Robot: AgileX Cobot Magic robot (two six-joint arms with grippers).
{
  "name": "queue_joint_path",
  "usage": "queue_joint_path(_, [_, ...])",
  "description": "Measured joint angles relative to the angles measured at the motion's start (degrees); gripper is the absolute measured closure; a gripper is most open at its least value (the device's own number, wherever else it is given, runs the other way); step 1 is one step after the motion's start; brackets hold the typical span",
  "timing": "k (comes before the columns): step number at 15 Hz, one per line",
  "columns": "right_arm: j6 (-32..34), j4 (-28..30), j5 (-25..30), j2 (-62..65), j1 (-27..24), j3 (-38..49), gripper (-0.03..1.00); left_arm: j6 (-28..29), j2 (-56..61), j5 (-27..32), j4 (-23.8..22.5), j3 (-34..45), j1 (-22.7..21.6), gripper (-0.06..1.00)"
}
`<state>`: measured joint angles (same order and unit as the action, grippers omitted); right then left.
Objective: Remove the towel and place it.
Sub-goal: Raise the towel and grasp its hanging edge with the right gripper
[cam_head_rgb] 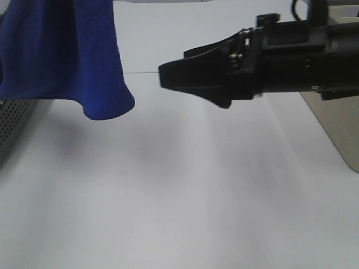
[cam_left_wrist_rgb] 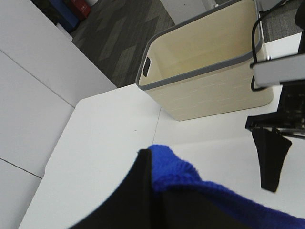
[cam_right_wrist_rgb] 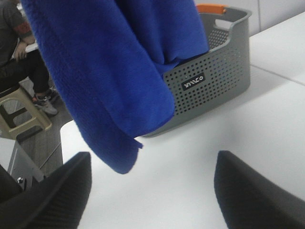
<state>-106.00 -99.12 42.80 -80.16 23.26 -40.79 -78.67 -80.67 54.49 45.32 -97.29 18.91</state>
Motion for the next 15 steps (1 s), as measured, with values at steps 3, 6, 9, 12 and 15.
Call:
queue_joint_path(3, [-1.2, -0.1, -3.8, -4.5, 7.3, -3.7, 0.25, 0.1, -0.1, 0.0, 0.0, 0.0, 0.0, 0.94])
queue_joint_path(6, [-2.8, -0.1, -7.2, -8.9, 13.6, -8.3, 0.25, 0.1, -0.1, -0.1, 0.0, 0.0, 0.0, 0.94])
queue_joint_path(9, [-2.9, -0.2, -9.3, -9.9, 15.2, -10.9, 0.29, 0.1, -0.1, -0.1, -0.5, 0.0, 0.0, 0.94])
queue_joint_path(12, [-0.5, 0.9, -10.5, -9.9, 15.4, -11.1, 0.57, 1.1, -0.1, -0.1, -3.0, 0.0, 0.0, 0.94])
queue_joint_path(15, [8.9, 10.3, -11.1, -9.4, 15.4, -11.1, 0.86, 3.1, -0.1, -0.1, -5.2, 0.0, 0.0, 0.94])
